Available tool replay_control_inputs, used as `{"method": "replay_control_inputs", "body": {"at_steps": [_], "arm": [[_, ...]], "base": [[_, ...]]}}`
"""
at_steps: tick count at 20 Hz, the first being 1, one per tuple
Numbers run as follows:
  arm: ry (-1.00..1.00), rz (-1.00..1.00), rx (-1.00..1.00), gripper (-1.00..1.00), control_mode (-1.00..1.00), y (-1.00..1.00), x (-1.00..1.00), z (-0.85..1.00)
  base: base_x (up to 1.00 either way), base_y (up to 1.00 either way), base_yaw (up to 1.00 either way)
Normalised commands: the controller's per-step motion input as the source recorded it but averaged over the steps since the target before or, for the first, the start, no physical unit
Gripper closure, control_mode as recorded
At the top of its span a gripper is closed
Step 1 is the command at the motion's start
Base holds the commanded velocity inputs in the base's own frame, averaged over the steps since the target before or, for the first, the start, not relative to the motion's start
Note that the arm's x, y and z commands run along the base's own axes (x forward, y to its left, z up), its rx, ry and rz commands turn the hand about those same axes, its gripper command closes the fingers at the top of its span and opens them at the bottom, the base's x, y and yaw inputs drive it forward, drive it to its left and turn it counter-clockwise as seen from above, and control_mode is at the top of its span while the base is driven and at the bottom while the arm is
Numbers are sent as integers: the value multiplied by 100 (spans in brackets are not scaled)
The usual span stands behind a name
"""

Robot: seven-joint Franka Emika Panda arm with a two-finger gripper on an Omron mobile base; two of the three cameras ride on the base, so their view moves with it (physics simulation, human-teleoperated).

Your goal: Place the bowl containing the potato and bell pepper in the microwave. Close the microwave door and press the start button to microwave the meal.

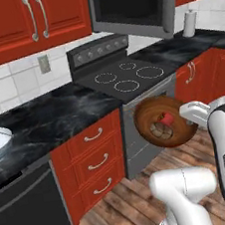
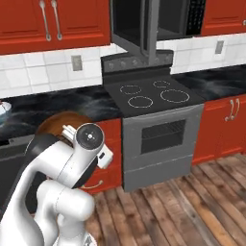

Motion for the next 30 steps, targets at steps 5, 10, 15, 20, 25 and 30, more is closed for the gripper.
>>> {"method": "replay_control_inputs", "body": {"at_steps": [5,10,15,20,25,30], "arm": [[0,0,0,100,100,0,0,0],[0,0,0,100,100,0,0,0],[0,0,0,100,100,0,0,0],[0,0,0,100,100,0,0,0],[0,0,0,100,100,0,0,0],[0,0,0,100,100,0,0,0]], "base": [[22,-68,-48],[55,-69,-37],[73,-59,-16],[68,-29,8],[57,-16,40],[72,-34,42]]}}
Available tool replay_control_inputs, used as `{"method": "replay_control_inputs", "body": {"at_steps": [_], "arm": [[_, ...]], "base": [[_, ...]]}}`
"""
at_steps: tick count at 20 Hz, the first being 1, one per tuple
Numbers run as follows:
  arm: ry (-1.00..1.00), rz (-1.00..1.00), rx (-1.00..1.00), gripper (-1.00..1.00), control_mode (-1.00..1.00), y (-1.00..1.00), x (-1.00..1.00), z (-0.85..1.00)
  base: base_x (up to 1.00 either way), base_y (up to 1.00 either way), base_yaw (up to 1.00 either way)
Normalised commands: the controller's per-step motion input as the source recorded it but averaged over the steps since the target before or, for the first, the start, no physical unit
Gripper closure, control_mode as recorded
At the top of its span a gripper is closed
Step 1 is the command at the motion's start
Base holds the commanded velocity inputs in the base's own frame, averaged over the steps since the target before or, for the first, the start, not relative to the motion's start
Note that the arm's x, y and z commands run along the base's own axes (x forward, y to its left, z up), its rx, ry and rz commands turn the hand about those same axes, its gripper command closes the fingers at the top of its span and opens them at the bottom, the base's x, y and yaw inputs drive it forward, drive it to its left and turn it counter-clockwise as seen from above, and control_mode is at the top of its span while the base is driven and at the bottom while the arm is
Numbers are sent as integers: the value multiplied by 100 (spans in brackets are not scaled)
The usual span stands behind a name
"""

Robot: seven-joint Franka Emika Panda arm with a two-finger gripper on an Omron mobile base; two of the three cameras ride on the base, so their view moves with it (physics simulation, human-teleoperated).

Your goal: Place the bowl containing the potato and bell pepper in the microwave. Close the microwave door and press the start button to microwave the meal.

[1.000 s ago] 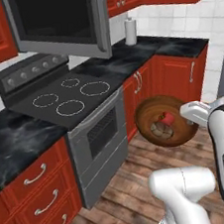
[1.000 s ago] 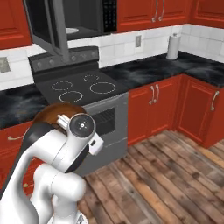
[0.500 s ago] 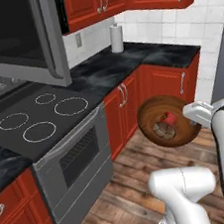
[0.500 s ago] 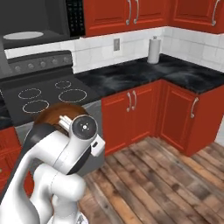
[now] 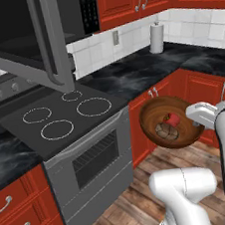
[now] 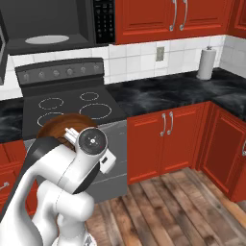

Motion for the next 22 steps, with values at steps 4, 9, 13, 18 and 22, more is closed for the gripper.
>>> {"method": "replay_control_inputs", "body": {"at_steps": [4,9,13,18,22], "arm": [[0,0,0,100,100,0,0,0],[0,0,0,100,100,0,0,0],[0,0,0,100,100,0,0,0],[0,0,0,100,100,0,0,0],[0,0,0,100,100,0,0,0]], "base": [[81,-34,40],[67,-16,46],[51,-2,52],[47,-17,47],[34,-29,41]]}}
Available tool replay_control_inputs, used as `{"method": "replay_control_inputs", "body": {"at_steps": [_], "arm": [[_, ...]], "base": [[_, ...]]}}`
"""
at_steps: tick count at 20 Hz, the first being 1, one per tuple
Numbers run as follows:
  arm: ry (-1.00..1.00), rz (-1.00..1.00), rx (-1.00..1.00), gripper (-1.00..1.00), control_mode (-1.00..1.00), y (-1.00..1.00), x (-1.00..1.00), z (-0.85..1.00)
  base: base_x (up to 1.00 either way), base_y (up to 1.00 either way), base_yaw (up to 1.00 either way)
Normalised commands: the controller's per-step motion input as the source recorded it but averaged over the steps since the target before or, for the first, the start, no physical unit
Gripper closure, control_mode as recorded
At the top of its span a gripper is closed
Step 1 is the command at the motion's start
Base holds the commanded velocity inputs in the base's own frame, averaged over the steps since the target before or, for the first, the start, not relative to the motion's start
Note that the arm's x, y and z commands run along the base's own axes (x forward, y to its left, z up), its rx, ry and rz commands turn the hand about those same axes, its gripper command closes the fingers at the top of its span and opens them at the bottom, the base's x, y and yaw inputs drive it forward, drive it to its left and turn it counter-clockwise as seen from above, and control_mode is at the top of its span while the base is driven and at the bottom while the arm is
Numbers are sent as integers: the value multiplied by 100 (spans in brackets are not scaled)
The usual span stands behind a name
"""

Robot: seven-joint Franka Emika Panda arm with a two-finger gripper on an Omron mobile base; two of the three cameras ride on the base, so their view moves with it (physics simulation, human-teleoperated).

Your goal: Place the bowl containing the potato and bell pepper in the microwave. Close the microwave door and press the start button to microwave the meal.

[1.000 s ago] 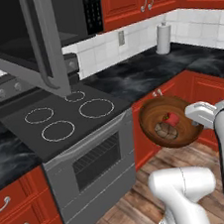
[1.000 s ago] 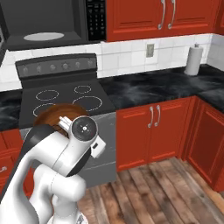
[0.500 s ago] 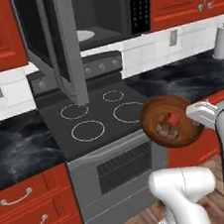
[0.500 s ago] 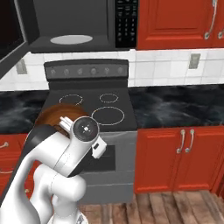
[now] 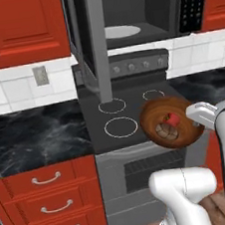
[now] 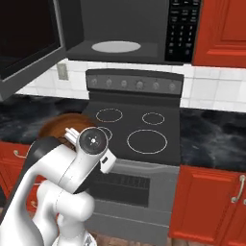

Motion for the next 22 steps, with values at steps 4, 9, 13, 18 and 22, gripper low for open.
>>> {"method": "replay_control_inputs", "body": {"at_steps": [4,9,13,18,22], "arm": [[0,0,0,100,100,0,0,0],[0,0,0,100,100,0,0,0],[0,0,0,100,100,0,0,0],[0,0,0,100,100,0,0,0],[0,0,0,100,100,0,0,0]], "base": [[38,-25,40],[40,-45,37],[37,-58,34],[30,-54,33],[12,-38,31]]}}
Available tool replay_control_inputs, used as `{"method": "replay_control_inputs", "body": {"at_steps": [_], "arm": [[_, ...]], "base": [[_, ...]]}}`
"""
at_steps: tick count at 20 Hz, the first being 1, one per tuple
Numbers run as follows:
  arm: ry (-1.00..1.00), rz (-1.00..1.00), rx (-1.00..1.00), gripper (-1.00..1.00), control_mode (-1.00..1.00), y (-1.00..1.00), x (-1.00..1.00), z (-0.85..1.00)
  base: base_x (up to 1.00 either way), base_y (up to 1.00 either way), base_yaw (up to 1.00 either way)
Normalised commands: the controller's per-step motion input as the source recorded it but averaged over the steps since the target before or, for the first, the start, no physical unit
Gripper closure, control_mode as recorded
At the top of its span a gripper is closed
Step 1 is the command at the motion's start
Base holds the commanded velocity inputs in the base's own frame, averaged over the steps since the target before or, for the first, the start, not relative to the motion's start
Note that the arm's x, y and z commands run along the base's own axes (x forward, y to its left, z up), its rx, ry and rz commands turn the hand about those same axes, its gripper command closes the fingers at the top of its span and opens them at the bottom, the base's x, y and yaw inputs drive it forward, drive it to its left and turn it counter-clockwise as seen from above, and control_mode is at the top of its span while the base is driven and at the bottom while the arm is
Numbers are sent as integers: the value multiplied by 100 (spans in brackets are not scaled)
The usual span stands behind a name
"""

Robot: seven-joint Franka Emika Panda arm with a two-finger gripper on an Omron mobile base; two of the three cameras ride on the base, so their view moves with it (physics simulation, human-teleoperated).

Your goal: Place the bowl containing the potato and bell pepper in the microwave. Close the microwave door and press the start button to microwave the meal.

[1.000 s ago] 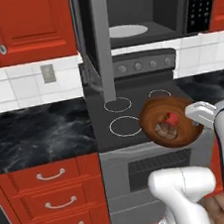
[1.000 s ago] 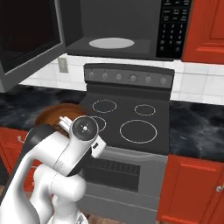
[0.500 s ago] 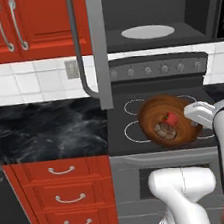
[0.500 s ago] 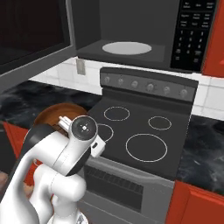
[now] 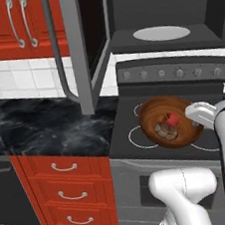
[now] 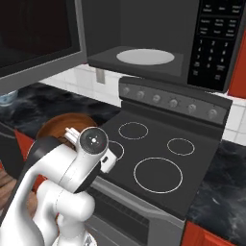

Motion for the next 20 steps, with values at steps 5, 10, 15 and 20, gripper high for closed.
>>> {"method": "replay_control_inputs", "body": {"at_steps": [5,10,15,20], "arm": [[0,0,0,100,100,0,0,0],[0,0,0,100,-100,-1,4,0],[0,0,0,100,-100,0,5,0],[0,0,0,100,-100,0,0,0]], "base": [[11,-48,27],[14,-28,10],[0,0,0],[0,0,0]]}}
